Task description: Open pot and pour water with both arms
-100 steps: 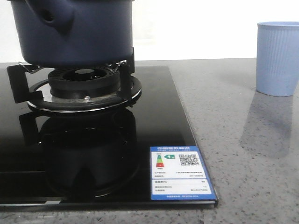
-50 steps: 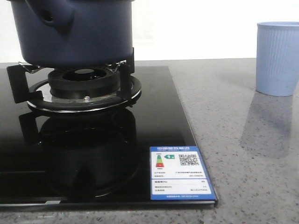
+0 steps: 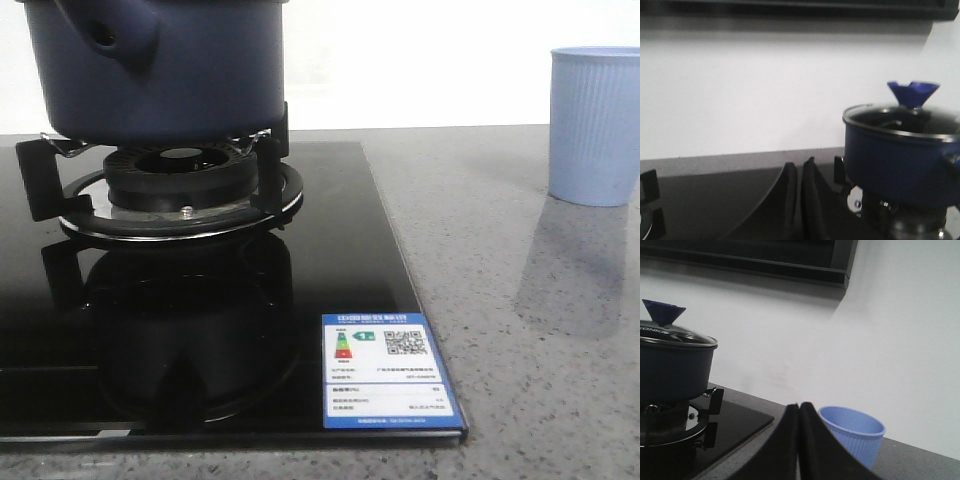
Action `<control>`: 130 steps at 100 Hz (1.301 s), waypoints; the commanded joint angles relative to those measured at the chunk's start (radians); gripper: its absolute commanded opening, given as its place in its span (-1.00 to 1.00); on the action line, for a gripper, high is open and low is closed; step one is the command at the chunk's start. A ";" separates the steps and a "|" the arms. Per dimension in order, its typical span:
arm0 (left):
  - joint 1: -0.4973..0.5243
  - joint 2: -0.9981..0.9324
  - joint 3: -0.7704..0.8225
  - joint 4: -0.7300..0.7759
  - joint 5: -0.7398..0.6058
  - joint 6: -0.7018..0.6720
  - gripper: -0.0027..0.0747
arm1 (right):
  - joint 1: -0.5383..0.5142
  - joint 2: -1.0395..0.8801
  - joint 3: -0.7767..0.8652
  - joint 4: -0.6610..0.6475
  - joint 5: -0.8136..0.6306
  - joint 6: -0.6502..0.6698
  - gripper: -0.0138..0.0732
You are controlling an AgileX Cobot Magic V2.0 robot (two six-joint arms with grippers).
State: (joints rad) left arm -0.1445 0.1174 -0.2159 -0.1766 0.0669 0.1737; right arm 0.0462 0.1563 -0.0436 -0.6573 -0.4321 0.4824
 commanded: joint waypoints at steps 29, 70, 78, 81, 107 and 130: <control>0.090 -0.134 0.211 0.093 -0.095 -0.121 -0.97 | 0.001 0.007 -0.024 0.009 -0.045 -0.008 -0.82; 0.100 -0.146 0.228 0.057 -0.080 -0.126 -0.97 | 0.001 0.007 -0.024 0.009 -0.045 -0.008 -0.82; 0.100 -0.146 0.228 0.057 -0.079 -0.126 -0.97 | 0.001 0.007 -0.024 0.009 -0.045 -0.008 -0.82; 0.100 -0.146 0.228 0.057 -0.079 -0.126 -0.97 | 0.001 0.007 -0.024 0.009 -0.045 -0.008 -0.82; 0.100 -0.146 0.228 0.057 -0.079 -0.126 -0.97 | 0.001 0.007 -0.024 0.009 -0.045 -0.008 -0.82; 0.100 -0.146 0.228 0.057 -0.079 -0.126 -0.97 | 0.001 0.007 -0.024 0.009 -0.045 -0.008 -0.82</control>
State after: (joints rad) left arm -0.0455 -0.0021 -0.0012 -0.1099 0.0631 0.0589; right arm 0.0462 0.1563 -0.0436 -0.6573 -0.4300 0.4824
